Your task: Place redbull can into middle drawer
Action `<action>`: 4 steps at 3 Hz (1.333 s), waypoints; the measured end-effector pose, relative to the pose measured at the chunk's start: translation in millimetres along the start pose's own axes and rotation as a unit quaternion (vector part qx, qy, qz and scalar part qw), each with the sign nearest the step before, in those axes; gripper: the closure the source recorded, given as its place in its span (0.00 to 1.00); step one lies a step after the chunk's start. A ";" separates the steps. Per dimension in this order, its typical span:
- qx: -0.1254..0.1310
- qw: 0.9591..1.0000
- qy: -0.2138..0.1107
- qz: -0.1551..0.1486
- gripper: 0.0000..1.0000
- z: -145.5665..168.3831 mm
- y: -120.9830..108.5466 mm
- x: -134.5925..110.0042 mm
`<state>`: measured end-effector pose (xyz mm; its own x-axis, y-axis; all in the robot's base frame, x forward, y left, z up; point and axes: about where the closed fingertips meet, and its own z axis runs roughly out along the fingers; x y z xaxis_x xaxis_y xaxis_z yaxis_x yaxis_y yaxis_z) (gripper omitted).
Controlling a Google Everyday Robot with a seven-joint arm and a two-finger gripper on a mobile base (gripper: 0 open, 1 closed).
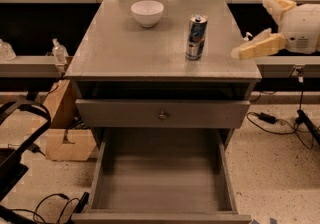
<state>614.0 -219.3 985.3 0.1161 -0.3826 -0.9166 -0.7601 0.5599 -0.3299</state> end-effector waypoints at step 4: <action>-0.003 0.993 -0.077 0.089 0.06 158.3 -41.7 51.8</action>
Offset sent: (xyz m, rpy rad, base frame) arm 0.1459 0.0453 -0.0621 0.2125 -0.0049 -0.0491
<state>752.9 -146.2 915.8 0.0757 -0.1614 -0.9840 -0.7806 0.6044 -0.1592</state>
